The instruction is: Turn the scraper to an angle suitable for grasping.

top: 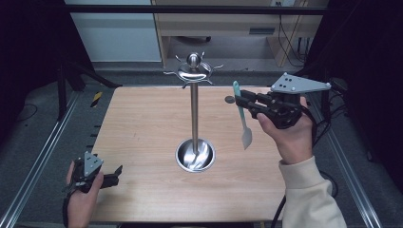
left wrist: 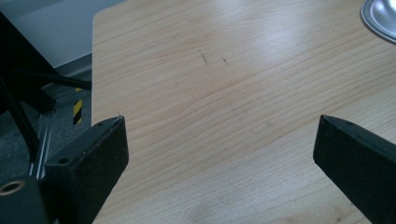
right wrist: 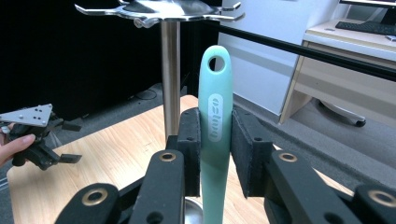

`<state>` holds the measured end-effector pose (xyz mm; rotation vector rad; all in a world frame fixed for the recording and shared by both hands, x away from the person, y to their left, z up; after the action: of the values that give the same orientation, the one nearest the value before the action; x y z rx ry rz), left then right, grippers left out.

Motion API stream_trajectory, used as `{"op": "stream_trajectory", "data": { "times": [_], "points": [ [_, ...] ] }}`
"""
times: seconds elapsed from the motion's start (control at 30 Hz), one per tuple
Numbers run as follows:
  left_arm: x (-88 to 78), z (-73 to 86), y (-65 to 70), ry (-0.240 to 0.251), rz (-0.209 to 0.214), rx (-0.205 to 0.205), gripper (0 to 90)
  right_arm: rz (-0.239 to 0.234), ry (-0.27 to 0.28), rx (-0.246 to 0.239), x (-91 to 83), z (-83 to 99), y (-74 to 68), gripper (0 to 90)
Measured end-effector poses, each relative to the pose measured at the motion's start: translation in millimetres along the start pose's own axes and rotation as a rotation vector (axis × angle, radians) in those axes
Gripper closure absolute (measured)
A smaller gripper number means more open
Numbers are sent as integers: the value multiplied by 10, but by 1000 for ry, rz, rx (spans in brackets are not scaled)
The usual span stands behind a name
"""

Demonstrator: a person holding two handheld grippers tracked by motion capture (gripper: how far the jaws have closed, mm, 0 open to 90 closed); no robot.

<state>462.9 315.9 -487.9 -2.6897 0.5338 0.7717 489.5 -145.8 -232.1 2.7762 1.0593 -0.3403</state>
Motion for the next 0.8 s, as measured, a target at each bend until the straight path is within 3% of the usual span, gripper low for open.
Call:
{"op": "stream_trajectory", "data": {
  "times": [0.8],
  "points": [
    [9,5,3,-4,3,-1,31,-48,30,-20,36,-129,-233,742]
  ]
}}
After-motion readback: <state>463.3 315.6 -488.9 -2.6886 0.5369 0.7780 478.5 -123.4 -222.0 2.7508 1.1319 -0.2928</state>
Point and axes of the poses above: each handheld gripper's, and its own axes: x roughly forward along the jaws, z roughly out of its underside, y roughly to its right, the point moved 5 cm from there along x, roughly forward along the jaws, and after that the axes turned 5 degrees about z, right-handed, at the moved point
